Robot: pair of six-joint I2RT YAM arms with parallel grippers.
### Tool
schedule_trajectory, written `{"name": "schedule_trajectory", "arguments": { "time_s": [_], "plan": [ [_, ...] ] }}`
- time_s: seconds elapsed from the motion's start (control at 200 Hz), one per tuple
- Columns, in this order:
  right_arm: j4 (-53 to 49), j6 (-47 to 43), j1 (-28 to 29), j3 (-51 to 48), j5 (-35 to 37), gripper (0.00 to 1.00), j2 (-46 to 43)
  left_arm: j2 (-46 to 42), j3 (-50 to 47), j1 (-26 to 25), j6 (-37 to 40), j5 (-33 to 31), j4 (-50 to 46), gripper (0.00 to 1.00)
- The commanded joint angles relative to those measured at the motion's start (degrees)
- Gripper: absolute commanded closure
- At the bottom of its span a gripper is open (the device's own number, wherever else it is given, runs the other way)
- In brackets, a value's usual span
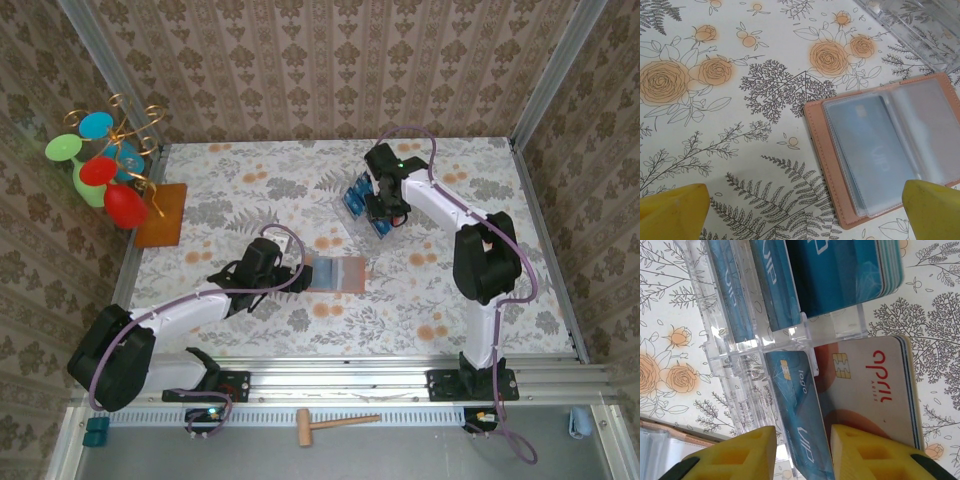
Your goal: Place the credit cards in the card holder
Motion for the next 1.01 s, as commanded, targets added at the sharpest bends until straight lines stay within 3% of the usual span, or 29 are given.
{"name": "schedule_trajectory", "arguments": {
  "time_s": [0.0, 0.335, 1.0],
  "plan": [
    [-1.32, -0.73, 0.15, 1.29, -0.67, 0.68, 1.4, 0.19, 1.02, 0.37, 0.71, 0.48, -0.31, 0.0],
    [-0.74, -0.87, 0.16, 1.0, -3.17, 0.82, 0.42, 0.89, 0.77, 0.39, 0.68, 0.65, 0.35, 0.0],
    [-3.49, -5.71, -0.19, 6.3, -6.71, 1.0, -1.11, -0.68, 0.94, 0.34, 1.23, 0.39, -1.63, 0.0]
  ]
}}
